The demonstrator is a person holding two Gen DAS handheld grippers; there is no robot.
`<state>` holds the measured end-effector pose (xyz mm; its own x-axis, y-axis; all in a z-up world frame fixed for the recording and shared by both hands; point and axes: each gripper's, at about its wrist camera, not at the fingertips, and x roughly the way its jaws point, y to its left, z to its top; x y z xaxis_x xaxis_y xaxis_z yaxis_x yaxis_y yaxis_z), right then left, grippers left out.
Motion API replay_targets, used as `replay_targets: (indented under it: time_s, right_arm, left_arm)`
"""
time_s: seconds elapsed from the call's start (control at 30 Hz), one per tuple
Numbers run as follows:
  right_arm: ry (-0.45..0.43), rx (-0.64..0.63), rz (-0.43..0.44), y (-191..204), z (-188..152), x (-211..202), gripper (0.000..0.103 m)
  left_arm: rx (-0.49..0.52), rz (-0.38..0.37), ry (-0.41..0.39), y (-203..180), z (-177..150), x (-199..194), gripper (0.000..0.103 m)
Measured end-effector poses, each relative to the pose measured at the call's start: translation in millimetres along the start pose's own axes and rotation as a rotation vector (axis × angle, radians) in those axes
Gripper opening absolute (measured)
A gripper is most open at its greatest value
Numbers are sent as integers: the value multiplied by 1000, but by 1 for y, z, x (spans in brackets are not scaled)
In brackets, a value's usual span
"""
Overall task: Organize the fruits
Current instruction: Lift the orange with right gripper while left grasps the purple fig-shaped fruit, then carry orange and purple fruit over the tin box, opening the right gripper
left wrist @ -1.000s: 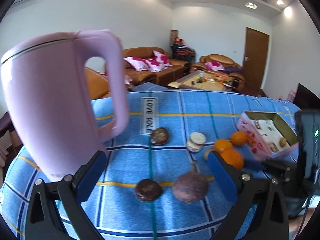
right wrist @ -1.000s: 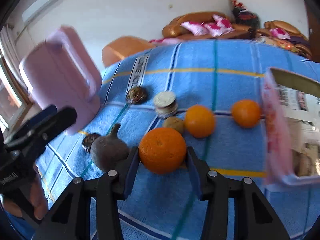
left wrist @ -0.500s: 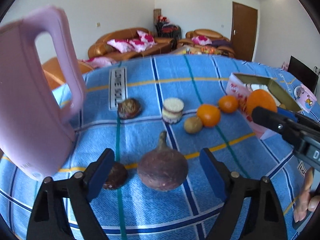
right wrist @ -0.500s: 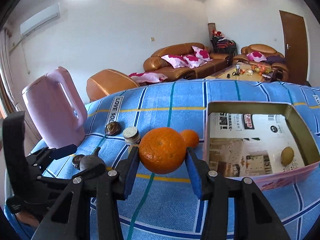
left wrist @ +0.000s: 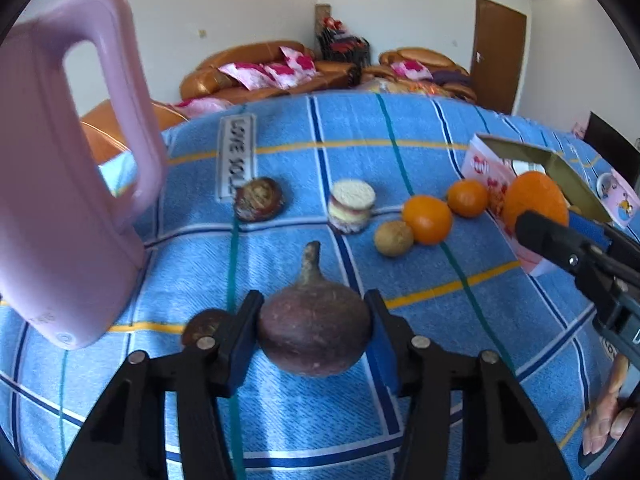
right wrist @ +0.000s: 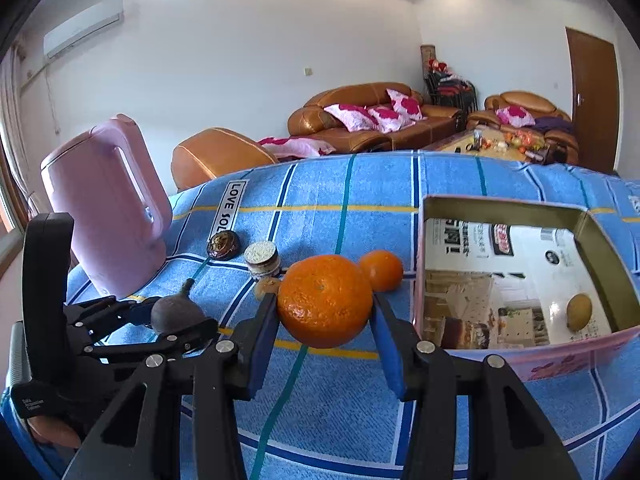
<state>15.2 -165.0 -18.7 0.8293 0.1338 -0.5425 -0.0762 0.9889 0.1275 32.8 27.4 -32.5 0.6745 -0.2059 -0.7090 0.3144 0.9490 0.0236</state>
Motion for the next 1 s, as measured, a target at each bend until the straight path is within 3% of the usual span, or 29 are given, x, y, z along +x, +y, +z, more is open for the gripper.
replay_targets:
  time_s: [0.17, 0.3, 0.57, 1.0]
  right_arm:
    - [-75, -39, -57, 4, 1, -11, 49]
    - [-130, -63, -119, 4, 3, -19, 49]
    - [-141, -73, -139, 3, 4, -18, 49]
    - [-79, -131, -129, -2, 1, -16, 49]
  left_arm:
    - [-47, 85, -130, 6, 2, -19, 53]
    - [-72, 143, -177, 8, 2, -26, 53]
    - [-167, 179, -190, 18, 2, -28, 53]
    - [-189, 208, -174, -6, -6, -32, 53]
